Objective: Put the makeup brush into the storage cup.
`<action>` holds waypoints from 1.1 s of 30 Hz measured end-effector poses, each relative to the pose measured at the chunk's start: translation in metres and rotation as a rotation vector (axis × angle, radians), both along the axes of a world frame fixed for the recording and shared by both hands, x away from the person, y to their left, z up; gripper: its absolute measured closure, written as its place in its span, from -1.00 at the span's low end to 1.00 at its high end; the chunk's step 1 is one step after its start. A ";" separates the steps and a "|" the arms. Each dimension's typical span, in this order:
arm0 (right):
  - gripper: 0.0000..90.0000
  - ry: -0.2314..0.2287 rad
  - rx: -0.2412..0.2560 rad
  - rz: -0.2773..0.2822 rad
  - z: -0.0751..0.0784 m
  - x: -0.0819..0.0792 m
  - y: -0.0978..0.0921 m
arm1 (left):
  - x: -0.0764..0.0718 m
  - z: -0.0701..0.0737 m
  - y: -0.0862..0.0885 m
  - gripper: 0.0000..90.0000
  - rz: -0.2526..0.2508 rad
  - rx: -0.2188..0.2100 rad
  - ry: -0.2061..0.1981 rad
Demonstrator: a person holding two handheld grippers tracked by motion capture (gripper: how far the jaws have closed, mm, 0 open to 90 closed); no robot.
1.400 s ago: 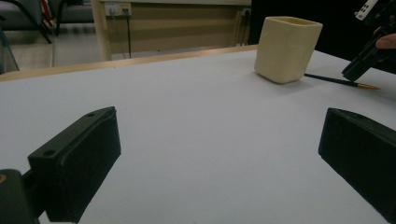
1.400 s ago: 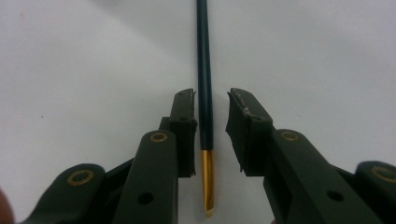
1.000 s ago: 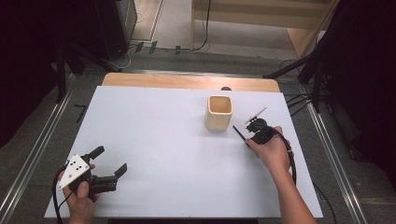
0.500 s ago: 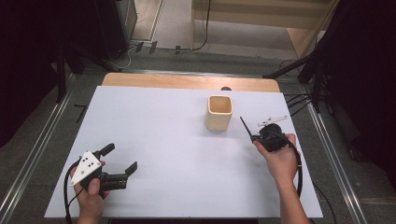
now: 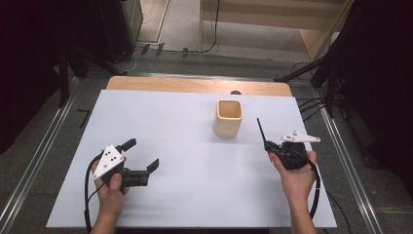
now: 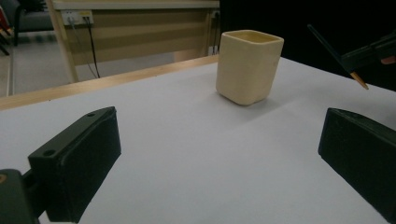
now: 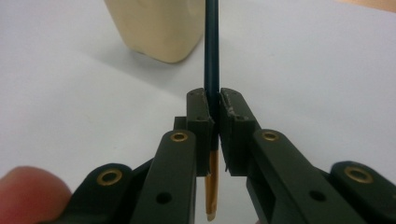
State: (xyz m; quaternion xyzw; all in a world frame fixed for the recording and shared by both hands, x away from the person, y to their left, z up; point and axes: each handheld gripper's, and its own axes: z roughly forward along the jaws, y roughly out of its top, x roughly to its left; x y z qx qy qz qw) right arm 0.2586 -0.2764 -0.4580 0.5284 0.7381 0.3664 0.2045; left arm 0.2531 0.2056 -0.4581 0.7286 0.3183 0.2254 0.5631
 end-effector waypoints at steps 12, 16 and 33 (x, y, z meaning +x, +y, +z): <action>0.87 -0.096 0.032 0.026 -0.007 -0.015 0.012 | 0.001 -0.002 -0.004 -1.00 -0.047 -0.004 0.028; 0.87 -0.109 0.035 0.047 -0.003 -0.016 0.014 | 0.002 -0.002 -0.009 -1.00 -0.079 0.006 0.043; 0.87 -0.180 -0.031 0.234 0.007 -0.024 0.059 | 0.004 -0.002 -0.024 -1.00 -0.189 -0.014 0.088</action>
